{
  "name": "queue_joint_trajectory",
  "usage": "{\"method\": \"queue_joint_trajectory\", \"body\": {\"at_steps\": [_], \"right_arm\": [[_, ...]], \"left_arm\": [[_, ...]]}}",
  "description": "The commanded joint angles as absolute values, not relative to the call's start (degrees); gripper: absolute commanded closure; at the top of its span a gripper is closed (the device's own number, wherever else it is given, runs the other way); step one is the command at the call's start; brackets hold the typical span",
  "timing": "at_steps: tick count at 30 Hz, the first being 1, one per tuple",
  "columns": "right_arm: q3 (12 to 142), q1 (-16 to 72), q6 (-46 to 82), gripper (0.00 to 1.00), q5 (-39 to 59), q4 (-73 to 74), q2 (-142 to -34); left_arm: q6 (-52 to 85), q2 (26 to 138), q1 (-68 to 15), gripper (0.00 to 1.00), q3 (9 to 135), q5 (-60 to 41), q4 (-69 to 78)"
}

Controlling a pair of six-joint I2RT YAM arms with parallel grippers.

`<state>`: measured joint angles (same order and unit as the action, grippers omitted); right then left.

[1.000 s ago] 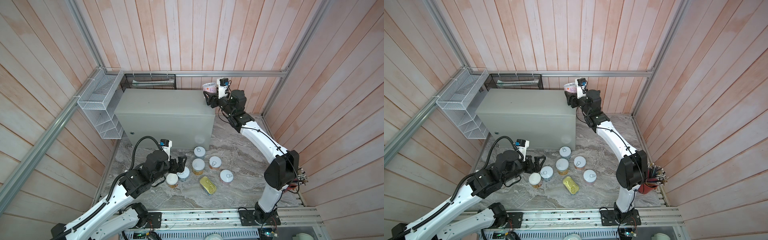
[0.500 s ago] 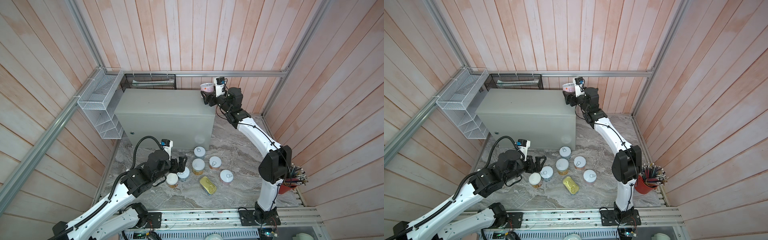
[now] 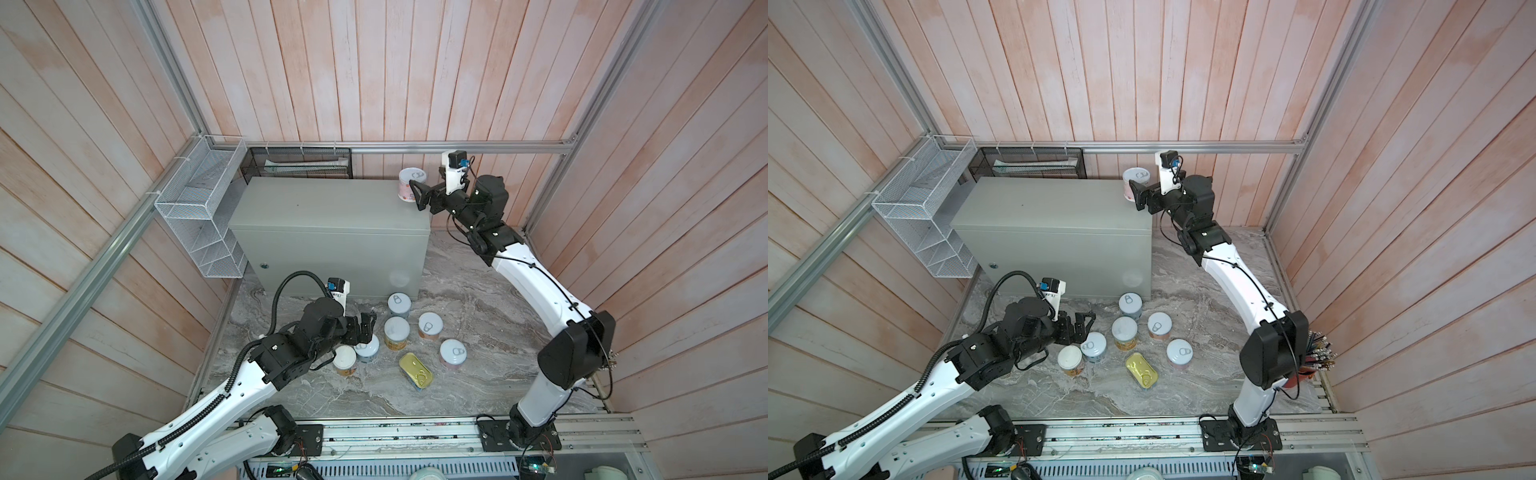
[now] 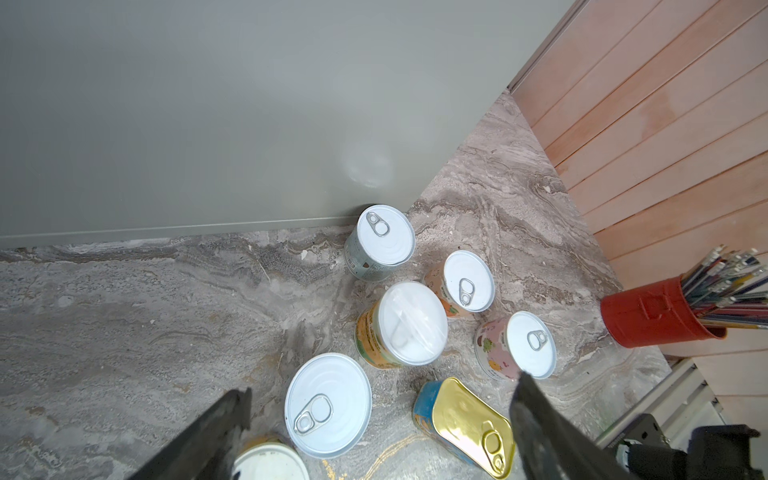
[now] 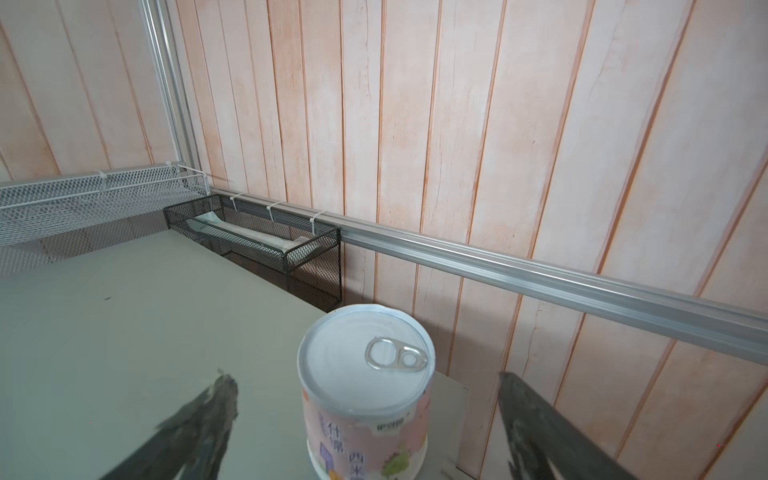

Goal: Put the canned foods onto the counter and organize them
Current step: 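Carry the pink can onto the cabinet with the right gripper while the left retracts, then open the right gripper and withdraw it toward the cans on the table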

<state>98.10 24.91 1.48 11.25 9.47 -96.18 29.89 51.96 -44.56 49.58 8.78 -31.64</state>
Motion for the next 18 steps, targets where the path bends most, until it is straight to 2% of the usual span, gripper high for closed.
{"method": "queue_joint_trajectory", "body": {"at_steps": [1,8,18], "right_arm": [[94.3,24.6,2.6,0.02,10.1,9.6,-90.1],[78.6,24.6,8.7,0.02,4.9,2.5,-73.7],[64.5,24.7,16.9,0.03,-8.4,-30.2,-55.9]], "left_arm": [[28.3,51.9,-44.3,0.00,48.3,10.5,-30.1],[25.3,49.6,-44.4,0.00,42.4,7.5,-22.9],[20.3,45.4,-47.1,0.00,35.8,4.2,-11.9]]}}
